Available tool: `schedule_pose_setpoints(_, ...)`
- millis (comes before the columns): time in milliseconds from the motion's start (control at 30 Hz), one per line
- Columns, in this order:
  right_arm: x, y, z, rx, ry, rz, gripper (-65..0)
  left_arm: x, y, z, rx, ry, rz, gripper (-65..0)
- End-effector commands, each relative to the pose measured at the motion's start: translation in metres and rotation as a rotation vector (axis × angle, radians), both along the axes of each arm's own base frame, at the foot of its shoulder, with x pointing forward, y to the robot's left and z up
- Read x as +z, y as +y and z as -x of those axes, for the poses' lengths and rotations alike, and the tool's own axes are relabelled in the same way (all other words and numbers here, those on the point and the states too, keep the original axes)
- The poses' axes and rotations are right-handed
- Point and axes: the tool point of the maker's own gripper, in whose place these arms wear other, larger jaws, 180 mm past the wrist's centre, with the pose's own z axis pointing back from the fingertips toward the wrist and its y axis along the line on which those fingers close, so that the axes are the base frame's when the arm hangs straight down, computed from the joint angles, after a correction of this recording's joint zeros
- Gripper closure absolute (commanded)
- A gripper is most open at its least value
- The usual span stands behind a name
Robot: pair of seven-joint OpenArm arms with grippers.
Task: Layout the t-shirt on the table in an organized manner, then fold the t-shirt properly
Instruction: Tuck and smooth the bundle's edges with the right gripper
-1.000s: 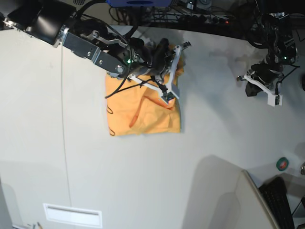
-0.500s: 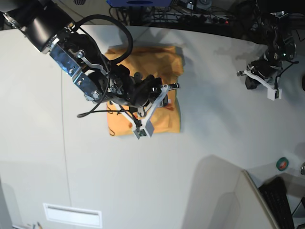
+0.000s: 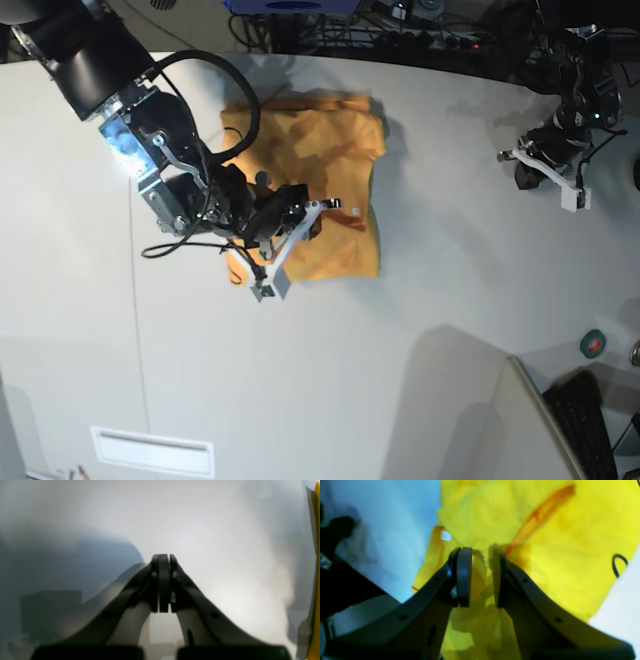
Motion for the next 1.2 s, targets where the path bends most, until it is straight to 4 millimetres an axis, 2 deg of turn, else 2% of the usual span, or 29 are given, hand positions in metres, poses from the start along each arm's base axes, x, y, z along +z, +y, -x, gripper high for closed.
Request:
schedule_pose_setpoints(0, 0.009, 0.002, -0.012, -0.011, -0.03, -0.023, -14.3, 0.012, 0.008, -0.009, 0.0, -0.044, -0.019, 0.0)
schedule_pose_setpoints(100, 0.017, 0.006, -0.015, -0.021, -0.041, -0.055, -14.1, 0.012, 0.008, -0.009, 0.0, -0.044, -0.019, 0.0)
schedule_pose_setpoints(233, 0.05, 0.034, -0.005, 0.037, -0.106, -0.155, -14.1, 0.012, 0.008, -0.009, 0.0, -0.044, -0.019, 0.0)
schedule_pose_setpoints(300, 0.057, 0.05, 0.0, 0.066, -0.113, -0.197, -14.1, 0.012, 0.008, -0.009, 0.0, -0.044, -0.019, 0.0)
schedule_pose_setpoints(333, 0.056, 0.055, 0.001, 0.073, -0.105, -0.207, -14.1, 0.012, 0.008, -0.009, 0.0, -0.044, -0.019, 0.0)
schedule_pose_setpoints(433, 0.034, 0.061, 0.009, 0.072, -0.037, -0.193, -14.1, 0.012, 0.008, -0.009, 0.0, -0.044, -0.019, 0.0)
schedule_pose_setpoints(500, 0.018, 0.057, 0.011, 0.054, 0.002, -0.173, -14.0, 0.012, 0.008, -0.009, 0.0, -0.044, -0.019, 0.0)
schedule_pose_setpoints(600, 0.007, 0.052, 0.012, 0.048, 0.029, -0.151, -14.0, 0.012, 0.008, -0.009, 0.001, -0.043, -0.018, 0.0)
schedule_pose_setpoints(667, 0.006, 0.049, 0.011, 0.041, 0.03, -0.148, -14.1, 0.012, 0.008, -0.008, 0.001, -0.041, -0.018, 0.0)
schedule_pose_setpoints(900, 0.005, 0.009, -0.016, -0.121, 0.035, -0.162, -14.1, 0.012, 0.008, -0.009, 0.001, -0.043, -0.018, 0.0)
schedule_pose_setpoints(967, 0.0, 0.001, -0.019, -0.146, 0.047, -0.161, -14.1, 0.012, 0.008, -0.009, 0.001, -0.043, -0.018, 0.0)
schedule_pose_setpoints(1067, -0.009, -0.002, -0.017, -0.155, 0.073, -0.149, -14.1, 0.012, 0.008, -0.009, 0.001, -0.043, -0.018, 0.0)
schedule_pose_setpoints(1167, -0.01, 0.0, -0.015, -0.155, 0.078, -0.154, -13.5, 0.012, 0.008, -0.009, 0.001, -0.043, -0.018, 0.0)
